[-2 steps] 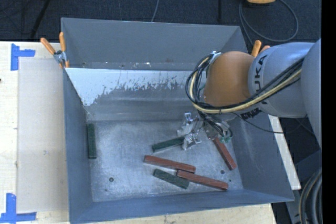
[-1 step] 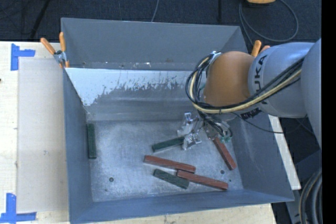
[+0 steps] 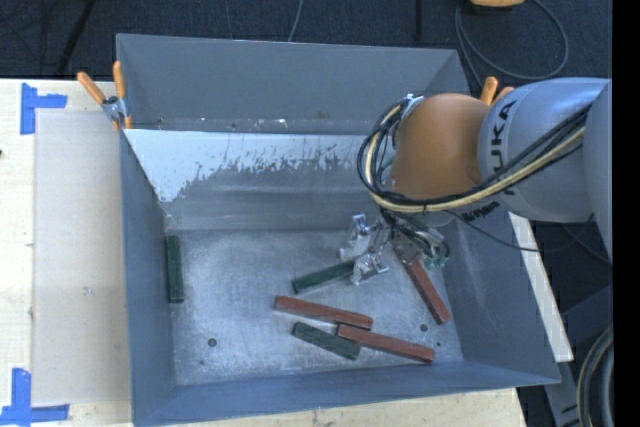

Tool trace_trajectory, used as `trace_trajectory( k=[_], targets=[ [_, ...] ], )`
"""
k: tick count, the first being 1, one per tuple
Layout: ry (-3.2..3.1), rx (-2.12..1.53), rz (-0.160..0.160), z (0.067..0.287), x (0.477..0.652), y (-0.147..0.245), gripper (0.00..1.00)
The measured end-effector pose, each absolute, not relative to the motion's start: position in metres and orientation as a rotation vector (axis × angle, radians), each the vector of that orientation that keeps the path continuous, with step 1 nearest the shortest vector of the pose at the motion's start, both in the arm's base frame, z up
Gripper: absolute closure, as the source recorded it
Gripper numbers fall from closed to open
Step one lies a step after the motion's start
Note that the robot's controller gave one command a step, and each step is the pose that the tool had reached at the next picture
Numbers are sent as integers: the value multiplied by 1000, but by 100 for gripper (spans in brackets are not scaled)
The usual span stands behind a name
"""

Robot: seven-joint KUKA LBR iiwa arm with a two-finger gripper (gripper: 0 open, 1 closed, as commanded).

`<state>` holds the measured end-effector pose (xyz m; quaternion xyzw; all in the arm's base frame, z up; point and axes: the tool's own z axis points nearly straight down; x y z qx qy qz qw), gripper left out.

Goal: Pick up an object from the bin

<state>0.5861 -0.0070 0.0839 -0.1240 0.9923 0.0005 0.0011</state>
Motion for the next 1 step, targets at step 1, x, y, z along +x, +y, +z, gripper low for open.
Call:
trace_trajectory(
  k=[1],
  targets=[
    [3097,-517,1,215,590,16,100]
  ],
)
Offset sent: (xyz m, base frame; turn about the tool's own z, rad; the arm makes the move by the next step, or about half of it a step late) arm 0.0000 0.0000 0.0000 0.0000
